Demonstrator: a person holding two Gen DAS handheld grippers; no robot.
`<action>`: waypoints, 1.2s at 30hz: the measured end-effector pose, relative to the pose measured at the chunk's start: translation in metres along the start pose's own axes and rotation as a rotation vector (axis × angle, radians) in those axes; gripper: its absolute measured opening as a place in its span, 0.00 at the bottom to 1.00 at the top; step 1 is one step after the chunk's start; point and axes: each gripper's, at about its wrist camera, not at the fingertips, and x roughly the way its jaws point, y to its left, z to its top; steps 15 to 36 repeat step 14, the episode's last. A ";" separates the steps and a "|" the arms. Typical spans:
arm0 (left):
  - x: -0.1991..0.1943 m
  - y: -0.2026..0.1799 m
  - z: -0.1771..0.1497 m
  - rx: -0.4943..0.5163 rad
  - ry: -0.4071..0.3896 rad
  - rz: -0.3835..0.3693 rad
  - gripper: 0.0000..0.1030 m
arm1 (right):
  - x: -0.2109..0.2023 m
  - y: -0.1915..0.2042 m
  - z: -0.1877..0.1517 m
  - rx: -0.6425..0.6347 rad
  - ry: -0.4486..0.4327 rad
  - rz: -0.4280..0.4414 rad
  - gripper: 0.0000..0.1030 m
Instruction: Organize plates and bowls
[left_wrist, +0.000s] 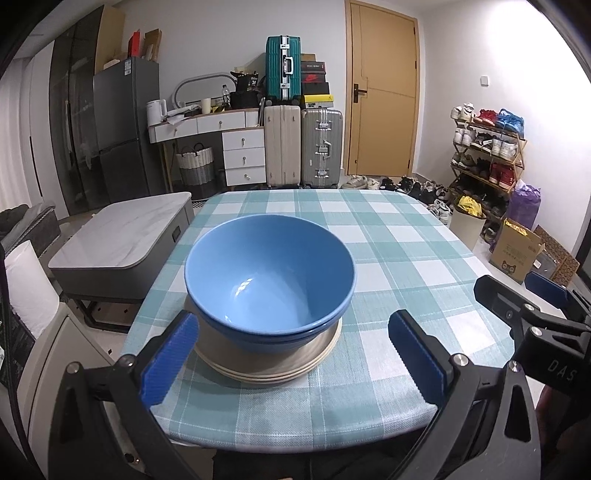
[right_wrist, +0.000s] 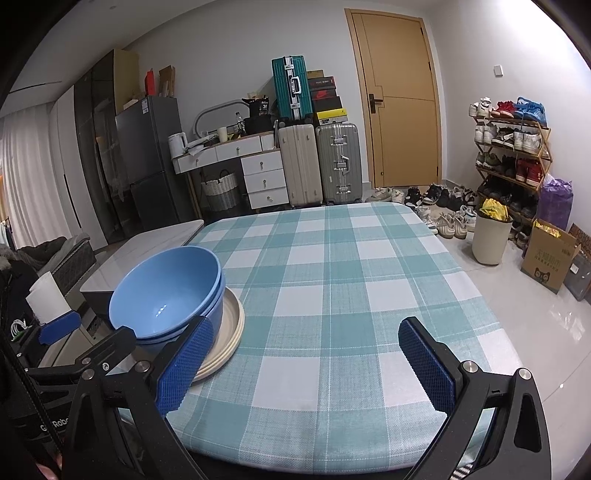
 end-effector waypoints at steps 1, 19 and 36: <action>0.001 0.000 0.000 0.002 0.003 0.002 1.00 | 0.000 0.000 0.000 0.000 0.001 0.000 0.99; 0.004 -0.001 -0.001 0.004 0.013 -0.009 1.00 | 0.002 -0.004 -0.006 0.005 0.010 0.002 0.99; 0.004 -0.001 -0.001 0.004 0.013 -0.009 1.00 | 0.002 -0.004 -0.006 0.005 0.010 0.002 0.99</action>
